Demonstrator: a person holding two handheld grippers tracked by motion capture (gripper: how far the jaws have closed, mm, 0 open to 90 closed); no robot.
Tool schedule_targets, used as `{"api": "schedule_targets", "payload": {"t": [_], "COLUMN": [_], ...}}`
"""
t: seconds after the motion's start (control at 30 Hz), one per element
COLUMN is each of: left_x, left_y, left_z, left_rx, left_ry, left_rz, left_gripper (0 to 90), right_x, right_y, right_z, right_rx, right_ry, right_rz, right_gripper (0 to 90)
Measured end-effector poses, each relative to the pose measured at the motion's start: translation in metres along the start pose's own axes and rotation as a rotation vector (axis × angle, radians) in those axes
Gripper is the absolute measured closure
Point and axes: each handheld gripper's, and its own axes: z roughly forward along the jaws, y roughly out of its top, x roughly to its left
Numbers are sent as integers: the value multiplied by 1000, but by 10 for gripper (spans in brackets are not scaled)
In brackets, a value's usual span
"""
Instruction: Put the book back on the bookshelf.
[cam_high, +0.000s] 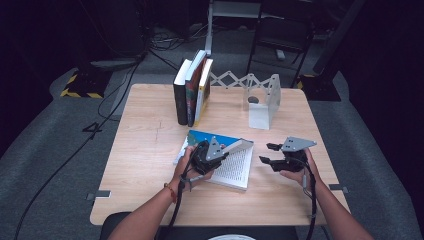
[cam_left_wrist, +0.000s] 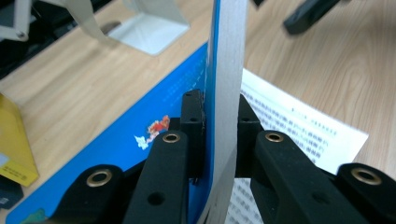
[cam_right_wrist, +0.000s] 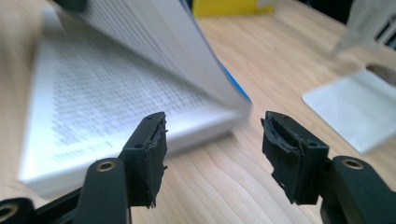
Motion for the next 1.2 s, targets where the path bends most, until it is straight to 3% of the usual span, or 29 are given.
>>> {"api": "schedule_targets", "payload": {"t": [0.17, 0.27, 0.43, 0.7, 0.8, 0.9, 1.03, 1.1, 1.2], "left_x": [7, 11, 14, 16, 17, 17, 17, 18, 15], "left_y": [1, 1, 2, 2, 2, 2, 4, 7, 12], "left_z": [-9, -13, -17, -19, -20, -19, -22, -24, -22], "left_rx": [-42, -60, -74, -86, -92, -97, -120, -135, -136], "left_ry": [-3, -15, -22, -39, -47, -58, -80, -97, -130], "left_rz": [-35, -52, -62, -75, -80, -94, -105, -114, -122], "left_gripper": [800, 801, 801, 800, 800, 798, 798, 798, 796], "right_x": [-6, -6, -6, 0, 1, 2, 7, 5, 3], "right_y": [-9, -12, -16, -18, -18, -16, -9, -6, 0], "right_z": [15, 27, 43, 60, 60, 56, 42, 34, 21], "right_rx": [49, 82, 117, 124, 110, 63, 6, -37, -85], "right_ry": [16, 21, 78, 116, 124, 124, 105, 100, 78], "right_rz": [33, 27, 43, 36, 37, 33, 4, 30, 31], "right_gripper": [406, 408, 402, 403, 404, 423, 454, 472, 487]}}
